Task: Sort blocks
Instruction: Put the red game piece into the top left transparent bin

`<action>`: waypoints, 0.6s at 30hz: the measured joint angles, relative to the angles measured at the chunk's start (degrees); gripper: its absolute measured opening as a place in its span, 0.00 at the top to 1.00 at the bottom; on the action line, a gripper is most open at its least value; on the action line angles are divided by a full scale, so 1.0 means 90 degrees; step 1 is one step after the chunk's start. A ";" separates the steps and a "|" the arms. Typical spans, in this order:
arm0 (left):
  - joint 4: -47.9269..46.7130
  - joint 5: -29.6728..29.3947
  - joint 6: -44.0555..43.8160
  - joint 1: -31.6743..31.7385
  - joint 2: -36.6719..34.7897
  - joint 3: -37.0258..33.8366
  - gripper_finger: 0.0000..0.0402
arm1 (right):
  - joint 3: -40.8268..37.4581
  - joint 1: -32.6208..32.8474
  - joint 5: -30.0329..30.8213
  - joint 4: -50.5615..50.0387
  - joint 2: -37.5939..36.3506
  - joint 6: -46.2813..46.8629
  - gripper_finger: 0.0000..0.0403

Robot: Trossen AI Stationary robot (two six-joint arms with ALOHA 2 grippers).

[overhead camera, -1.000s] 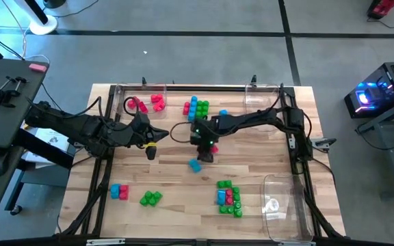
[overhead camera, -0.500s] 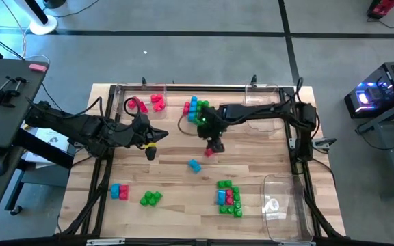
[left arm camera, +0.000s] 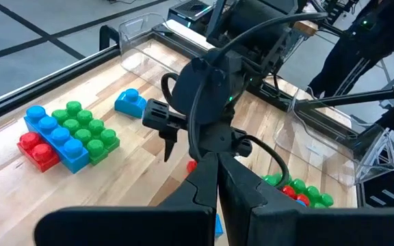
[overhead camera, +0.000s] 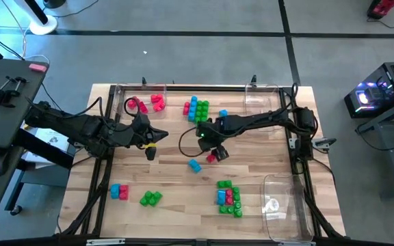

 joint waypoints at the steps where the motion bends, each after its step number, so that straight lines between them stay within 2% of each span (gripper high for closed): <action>1: 0.0000 0.0000 0.0000 0.0000 0.0000 0.0000 1.00 | 0.0000 -0.0005 0.0024 0.0026 0.0002 0.0005 0.36; 4: 0.0000 0.0007 0.0000 0.0000 0.0000 0.0000 1.00 | -0.0002 -0.0093 0.0357 0.0295 0.0016 0.0462 0.36; 7: 0.0000 0.0022 0.0000 0.0000 0.0000 0.0000 1.00 | -0.0027 -0.0329 0.0348 0.0328 0.0046 0.1185 0.36; 13: -0.0001 0.0085 0.0000 0.0000 0.0000 0.0000 1.00 | -0.0027 -0.0713 -0.0463 0.0118 -0.0117 0.1523 0.36; 16: -0.0019 0.0085 0.0001 0.0000 0.0000 0.0000 1.00 | -0.0025 -0.0777 -0.0574 0.0099 -0.0314 0.1572 0.36; 18: -0.0041 0.0083 0.0000 0.0001 0.0000 0.0000 1.00 | -0.0019 -0.0806 -0.0686 0.0072 -0.0430 0.1953 0.36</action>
